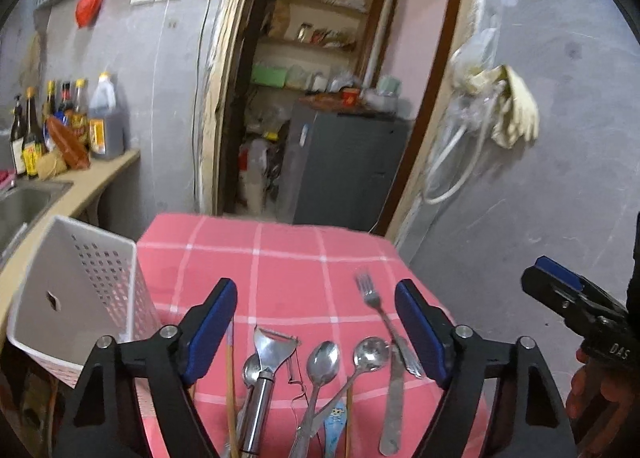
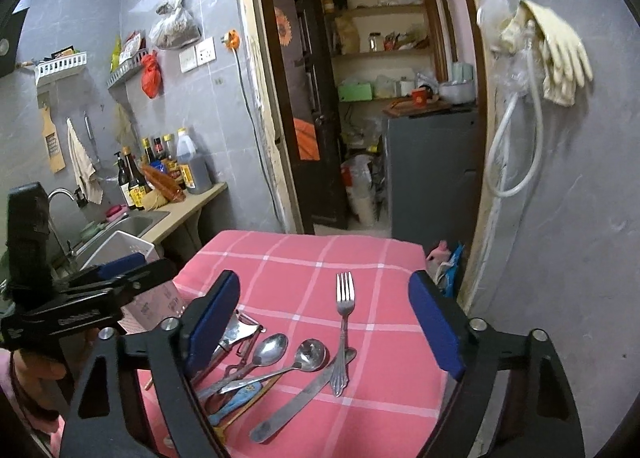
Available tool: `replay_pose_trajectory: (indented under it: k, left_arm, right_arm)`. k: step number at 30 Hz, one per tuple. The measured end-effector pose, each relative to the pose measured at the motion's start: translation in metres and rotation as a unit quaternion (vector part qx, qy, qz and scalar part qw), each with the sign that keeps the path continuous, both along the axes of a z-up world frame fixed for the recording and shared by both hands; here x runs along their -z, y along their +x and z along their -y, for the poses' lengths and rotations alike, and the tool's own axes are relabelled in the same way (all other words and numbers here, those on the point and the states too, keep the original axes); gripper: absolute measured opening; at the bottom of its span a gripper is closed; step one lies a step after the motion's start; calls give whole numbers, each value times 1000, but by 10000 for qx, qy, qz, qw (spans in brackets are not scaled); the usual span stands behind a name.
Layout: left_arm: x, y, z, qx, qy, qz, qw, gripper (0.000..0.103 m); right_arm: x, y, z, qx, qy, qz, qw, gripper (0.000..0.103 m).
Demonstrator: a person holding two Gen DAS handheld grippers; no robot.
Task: Organize utensils
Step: 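Move the right tool toward the fork while the left tool approaches the peeler, then close the right gripper on the fork handle while the left gripper grasps the peeler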
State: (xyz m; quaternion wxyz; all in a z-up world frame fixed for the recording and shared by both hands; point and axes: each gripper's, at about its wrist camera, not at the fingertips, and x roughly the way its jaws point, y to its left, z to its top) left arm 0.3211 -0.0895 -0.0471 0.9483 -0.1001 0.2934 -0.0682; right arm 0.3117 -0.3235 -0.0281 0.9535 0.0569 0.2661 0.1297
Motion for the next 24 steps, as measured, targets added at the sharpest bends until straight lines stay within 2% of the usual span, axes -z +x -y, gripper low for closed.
replay_pose_trajectory:
  k: [4, 9, 15, 24]
  left_arm:
    - [21, 17, -2, -201, -40, -391, 9990, 71]
    - [51, 34, -4, -463, 3, -917, 9947, 59]
    - [73, 45, 0, -289, -40, -1264, 9915, 48]
    - [105, 70, -3, -220, -113, -1812, 9831, 46]
  right_arm:
    - [20, 16, 2, -87, 135, -172, 9997, 71]
    - [48, 37, 5, -202, 267, -489, 9982, 61]
    - [80, 56, 1, -453, 236, -877, 9948, 47]
    - [127, 88, -10, -698, 226, -1526, 9856, 35]
